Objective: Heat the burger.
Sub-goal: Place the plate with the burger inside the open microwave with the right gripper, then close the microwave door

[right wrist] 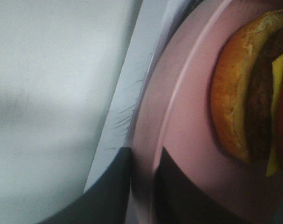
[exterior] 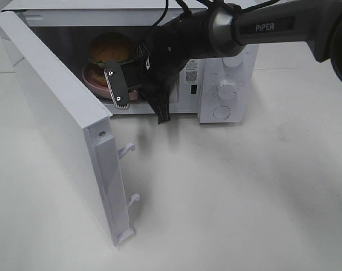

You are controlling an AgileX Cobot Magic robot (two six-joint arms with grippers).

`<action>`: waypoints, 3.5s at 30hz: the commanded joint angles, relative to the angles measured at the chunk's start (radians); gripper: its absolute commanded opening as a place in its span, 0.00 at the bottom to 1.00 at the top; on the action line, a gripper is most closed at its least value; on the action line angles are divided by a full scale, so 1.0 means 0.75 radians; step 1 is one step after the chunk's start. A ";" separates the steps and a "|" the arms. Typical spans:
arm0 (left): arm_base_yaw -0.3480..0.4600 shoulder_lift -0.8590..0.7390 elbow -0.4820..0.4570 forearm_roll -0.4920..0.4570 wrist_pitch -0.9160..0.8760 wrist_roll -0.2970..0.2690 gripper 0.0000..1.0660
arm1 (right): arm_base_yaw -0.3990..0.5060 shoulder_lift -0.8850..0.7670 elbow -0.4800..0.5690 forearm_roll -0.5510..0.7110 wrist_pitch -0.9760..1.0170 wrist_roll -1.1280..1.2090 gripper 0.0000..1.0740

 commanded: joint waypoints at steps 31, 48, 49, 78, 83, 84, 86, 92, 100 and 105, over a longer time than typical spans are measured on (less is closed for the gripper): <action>-0.003 -0.020 0.000 -0.003 -0.019 -0.004 0.94 | -0.009 -0.137 0.181 0.011 -0.131 0.232 0.73; -0.003 -0.020 0.000 -0.003 -0.019 -0.004 0.94 | -0.009 -0.404 0.504 0.004 -0.179 0.241 0.71; -0.003 -0.020 0.000 -0.003 -0.019 -0.004 0.94 | -0.009 -0.404 0.504 0.004 -0.179 0.241 0.71; -0.003 -0.020 0.000 -0.003 -0.019 -0.004 0.94 | -0.009 -0.969 1.144 0.007 -0.227 0.601 0.71; -0.003 -0.020 0.000 -0.003 -0.019 -0.004 0.94 | -0.007 -1.101 1.247 0.049 -0.221 0.827 0.71; -0.003 -0.020 0.000 -0.003 -0.019 -0.004 0.94 | -0.004 -1.151 1.284 0.073 -0.216 0.925 0.71; -0.003 -0.020 0.000 -0.003 -0.019 -0.004 0.94 | -0.004 -1.177 1.304 0.080 -0.216 0.971 0.71; -0.003 -0.020 0.000 -0.003 -0.019 -0.004 0.94 | -0.004 -1.352 1.439 0.159 -0.160 1.172 0.71; -0.003 -0.020 0.000 -0.003 -0.019 -0.004 0.94 | -0.004 -1.501 1.467 0.181 0.089 1.368 0.71; -0.003 -0.020 0.000 -0.003 -0.019 -0.004 0.94 | -0.004 -1.589 1.467 0.181 0.249 1.447 0.71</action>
